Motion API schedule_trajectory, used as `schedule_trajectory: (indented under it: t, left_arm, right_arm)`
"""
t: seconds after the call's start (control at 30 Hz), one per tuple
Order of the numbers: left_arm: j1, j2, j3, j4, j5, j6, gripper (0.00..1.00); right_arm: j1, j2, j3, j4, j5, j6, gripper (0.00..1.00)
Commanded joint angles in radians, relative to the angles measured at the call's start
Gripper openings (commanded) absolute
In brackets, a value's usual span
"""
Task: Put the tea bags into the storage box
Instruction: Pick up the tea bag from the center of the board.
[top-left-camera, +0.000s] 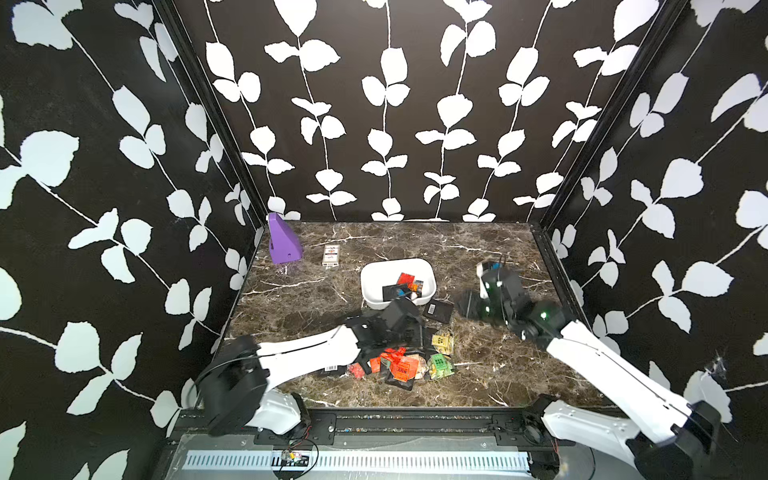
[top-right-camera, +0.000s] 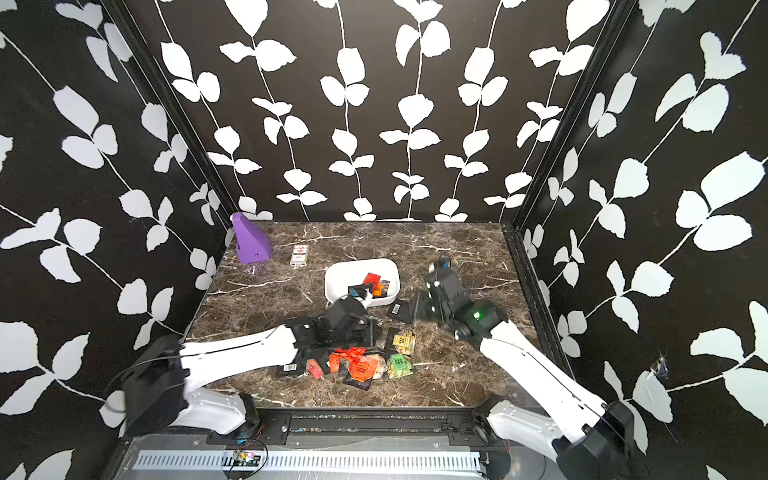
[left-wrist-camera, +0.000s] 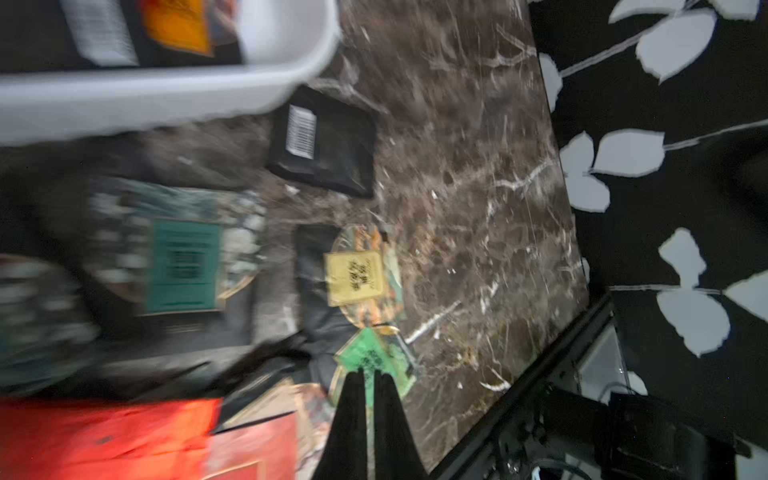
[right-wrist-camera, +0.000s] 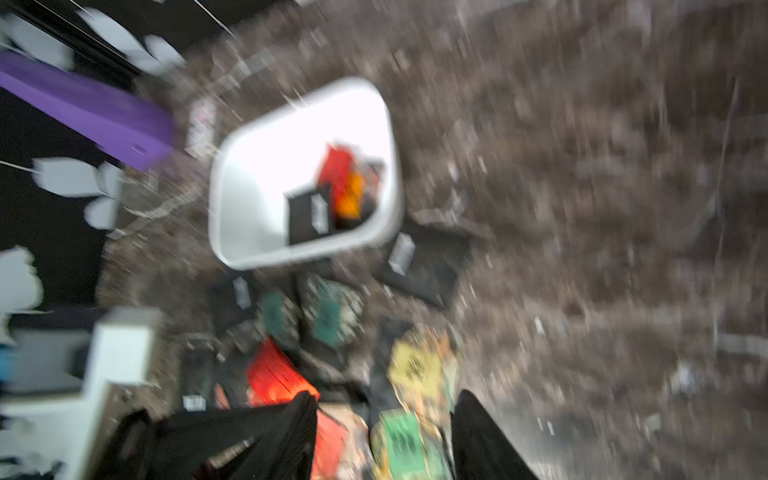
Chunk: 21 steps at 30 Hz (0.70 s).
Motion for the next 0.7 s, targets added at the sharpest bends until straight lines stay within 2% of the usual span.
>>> schedule_trajectory:
  t: [0.0,0.1,0.23,0.4,0.67]
  left_arm:
    - [-0.010,0.075,0.029,0.053,0.041,-0.024,0.00]
    - [-0.010,0.130,0.058,0.025,0.029,-0.014,0.00]
    - [-0.009,0.188,0.102,0.000,0.035,0.012,0.00]
    - [-0.009,0.226,0.110,-0.016,-0.022,0.023,0.00]
    - [-0.010,0.317,0.146,-0.008,0.002,0.020,0.00]
  right_arm:
    - [0.001,-0.083,-0.155,0.037,-0.046,0.118,0.53]
    - [0.003,-0.134,-0.247,0.070,-0.048,0.165,0.53]
    - [0.006,-0.116,-0.322,0.160,-0.083,0.195,0.53]
    - [0.014,-0.034,-0.340,0.237,-0.101,0.202,0.53]
    - [0.027,0.067,-0.344,0.319,-0.111,0.213,0.53]
